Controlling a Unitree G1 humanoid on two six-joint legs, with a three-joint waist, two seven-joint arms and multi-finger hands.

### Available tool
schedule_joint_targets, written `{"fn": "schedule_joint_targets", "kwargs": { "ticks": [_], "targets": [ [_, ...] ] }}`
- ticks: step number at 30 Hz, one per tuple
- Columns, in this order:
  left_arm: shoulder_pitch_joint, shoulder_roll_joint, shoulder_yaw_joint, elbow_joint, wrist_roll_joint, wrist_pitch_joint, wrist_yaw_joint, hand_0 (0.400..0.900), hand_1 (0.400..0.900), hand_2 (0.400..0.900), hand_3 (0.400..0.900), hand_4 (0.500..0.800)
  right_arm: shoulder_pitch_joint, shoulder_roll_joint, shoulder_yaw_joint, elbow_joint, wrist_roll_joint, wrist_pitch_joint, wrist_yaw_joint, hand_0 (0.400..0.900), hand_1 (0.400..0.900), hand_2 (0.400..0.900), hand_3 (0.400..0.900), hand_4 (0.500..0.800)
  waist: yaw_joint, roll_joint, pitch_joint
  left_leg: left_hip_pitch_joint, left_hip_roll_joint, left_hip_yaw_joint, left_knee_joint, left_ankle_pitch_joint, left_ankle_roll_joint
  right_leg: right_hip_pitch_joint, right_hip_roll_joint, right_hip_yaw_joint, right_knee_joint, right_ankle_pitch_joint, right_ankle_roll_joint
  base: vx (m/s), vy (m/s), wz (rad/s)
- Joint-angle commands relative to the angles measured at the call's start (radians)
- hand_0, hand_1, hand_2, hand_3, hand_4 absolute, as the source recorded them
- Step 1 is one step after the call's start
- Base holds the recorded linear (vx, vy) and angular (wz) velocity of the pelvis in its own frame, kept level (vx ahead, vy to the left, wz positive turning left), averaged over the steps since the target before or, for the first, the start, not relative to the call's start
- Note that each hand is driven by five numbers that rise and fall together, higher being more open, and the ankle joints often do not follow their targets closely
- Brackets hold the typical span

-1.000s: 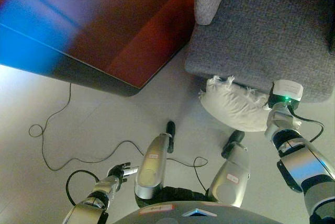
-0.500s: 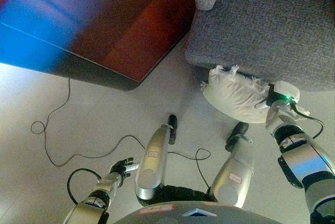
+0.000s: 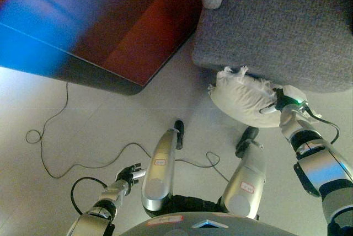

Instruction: Pick up the pillow and put it on the sofa.

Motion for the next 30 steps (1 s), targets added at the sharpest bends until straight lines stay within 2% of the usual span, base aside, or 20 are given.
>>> {"fn": "schedule_joint_targets", "kwargs": {
  "ticks": [1,2,4,12,13,16,20,27,30],
  "targets": [
    [0.09,0.111,-0.017,0.019,-0.046,0.014,0.04,0.9,0.9,0.9,0.9,0.8,-0.092,-0.091,-0.008,-0.034,-0.036,0.051,-0.084,0.9,0.9,0.9,0.9,0.8,0.029,0.0,0.02,0.014,0.066,-0.054,-0.009,0.018,-0.049,-0.009,-0.05,0.114,0.04,0.033,0.031,-0.09,0.008,0.03],
    [0.098,0.108,-0.009,0.022,-0.044,0.007,0.037,0.9,0.9,0.9,0.9,0.8,-0.118,-0.1,-0.005,-0.034,-0.056,0.079,-0.12,0.9,0.9,0.9,0.9,0.8,0.029,0.006,0.027,-0.022,0.067,-0.059,0.014,0.014,-0.047,-0.044,-0.041,0.128,0.065,0.024,0.029,-0.07,0.022,0.01],
    [0.109,0.1,-0.003,0.026,-0.048,-0.007,0.038,0.9,0.9,0.9,0.9,0.8,-0.154,-0.108,0.016,-0.034,-0.098,0.102,-0.122,0.9,0.9,0.9,0.9,0.8,0.029,0.013,0.03,-0.06,0.066,-0.064,0.042,0.008,-0.045,-0.082,-0.027,0.149,0.091,0.012,0.026,-0.07,0.041,0.01],
    [0.102,0.101,0.021,-0.021,-0.162,-0.018,0.05,0.9,0.9,0.9,0.9,0.8,-0.257,-0.123,0.109,-0.053,-0.175,0.152,-0.012,0.9,0.9,0.9,0.9,0.8,0.037,0.037,0.032,-0.195,0.057,-0.073,0.149,-0.016,-0.041,-0.21,-0.023,0.178,0.183,-0.019,0.02,-0.06,0.03,0.04],
    [0.106,0.105,0.026,-0.031,-0.18,-0.024,0.053,0.9,0.9,0.9,0.9,0.8,-0.275,-0.126,0.125,-0.054,-0.177,0.16,0.009,0.9,0.9,0.9,0.9,0.8,0.044,0.046,0.034,-0.205,0.063,-0.076,0.187,-0.052,-0.045,-0.226,-0.022,0.183,0.225,-0.053,0.026,0.0,0.0,0.0],
    [0.128,0.115,0.055,-0.065,-0.227,-0.045,0.042,0.9,0.9,0.9,0.9,0.8,-0.307,-0.128,0.153,-0.066,-0.172,0.165,0.048,0.9,0.9,0.9,0.9,0.8,0.052,0.058,0.034,-0.262,0.064,-0.081,0.248,-0.069,-0.042,-0.288,-0.018,0.196,0.287,-0.076,0.021,-0.07,0.036,0.01],
    [0.151,0.11,0.078,-0.107,-0.271,-0.101,0.021,0.9,0.9,0.9,0.9,0.8,-0.356,-0.135,0.186,-0.081,-0.13,0.14,0.096,0.9,0.9,0.9,0.9,0.8,0.057,0.071,0.034,-0.351,0.067,-0.09,0.336,-0.09,-0.042,-0.382,-0.013,0.222,0.373,-0.105,0.014,-0.08,0.026,0.02],
    [0.174,0.118,0.079,-0.156,-0.309,-0.126,0.011,0.9,0.9,0.9,0.9,0.8,-0.388,-0.148,0.191,-0.121,-0.036,0.079,0.16,0.9,0.9,0.9,0.9,0.8,0.053,0.082,0.034,-0.459,0.08,-0.109,0.452,-0.117,-0.043,-0.496,0.005,0.262,0.482,-0.143,-0.006,-0.06,0.005,-0.01],
    [0.193,0.119,0.085,-0.162,-0.322,-0.154,-0.001,0.9,0.9,0.9,0.9,0.8,-0.394,-0.163,0.192,-0.131,-0.028,0.063,0.176,0.9,0.9,0.9,0.9,0.8,0.051,0.087,0.034,-0.496,0.089,-0.116,0.499,-0.125,-0.046,-0.536,0.009,0.271,0.53,-0.161,-0.014,-0.01,-0.014,0.01]
  ]
}}
